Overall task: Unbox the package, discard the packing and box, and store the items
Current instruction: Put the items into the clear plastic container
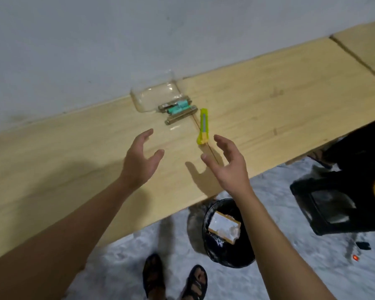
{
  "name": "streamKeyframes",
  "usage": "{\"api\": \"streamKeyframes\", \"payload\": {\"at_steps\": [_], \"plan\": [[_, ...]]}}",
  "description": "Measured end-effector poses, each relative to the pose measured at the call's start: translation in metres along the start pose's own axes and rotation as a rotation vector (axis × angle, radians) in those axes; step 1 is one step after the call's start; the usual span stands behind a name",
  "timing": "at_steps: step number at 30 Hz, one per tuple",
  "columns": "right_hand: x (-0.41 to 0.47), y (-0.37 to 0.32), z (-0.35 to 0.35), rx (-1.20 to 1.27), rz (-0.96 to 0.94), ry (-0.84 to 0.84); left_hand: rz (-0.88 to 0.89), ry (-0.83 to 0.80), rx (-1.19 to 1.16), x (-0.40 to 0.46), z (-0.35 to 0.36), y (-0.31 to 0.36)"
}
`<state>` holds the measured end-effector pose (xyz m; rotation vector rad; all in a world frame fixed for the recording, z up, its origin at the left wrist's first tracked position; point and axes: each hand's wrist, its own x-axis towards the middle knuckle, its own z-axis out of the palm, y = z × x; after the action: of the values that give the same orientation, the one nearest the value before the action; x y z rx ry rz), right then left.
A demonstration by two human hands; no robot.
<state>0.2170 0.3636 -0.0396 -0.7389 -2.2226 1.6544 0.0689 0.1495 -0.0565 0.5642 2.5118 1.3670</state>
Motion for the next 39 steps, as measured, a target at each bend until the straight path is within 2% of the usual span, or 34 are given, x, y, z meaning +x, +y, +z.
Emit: {"api": "streamKeyframes", "payload": {"at_steps": [4, 11, 16, 18, 22, 28, 39], "plan": [[0.046, -0.014, 0.045, -0.041, -0.08, -0.083, -0.019, 0.042, 0.201, 0.017, -0.027, -0.043], [0.123, -0.015, 0.08, -0.211, -0.25, -0.087, -0.098, 0.021, 0.294, 0.05, -0.039, -0.081], [0.16, -0.008, 0.083, -0.397, -0.354, -0.141, 0.075, 0.027, 0.61, 0.049, -0.03, -0.097], [0.168, -0.01, 0.081, -0.447, -0.363, -0.138, 0.083, 0.025, 0.667, 0.051, -0.027, -0.099], [0.177, -0.014, 0.075, -0.462, -0.335, -0.154, 0.094, 0.035, 0.71, 0.054, -0.027, -0.098], [0.184, 0.0, 0.066, -0.634, -0.375, -0.229, 0.086, 0.019, 0.747, 0.054, -0.026, -0.097], [0.195, -0.011, 0.056, -0.756, -0.396, -0.347, 0.09, 0.032, 0.699, 0.054, -0.025, -0.097]]}}
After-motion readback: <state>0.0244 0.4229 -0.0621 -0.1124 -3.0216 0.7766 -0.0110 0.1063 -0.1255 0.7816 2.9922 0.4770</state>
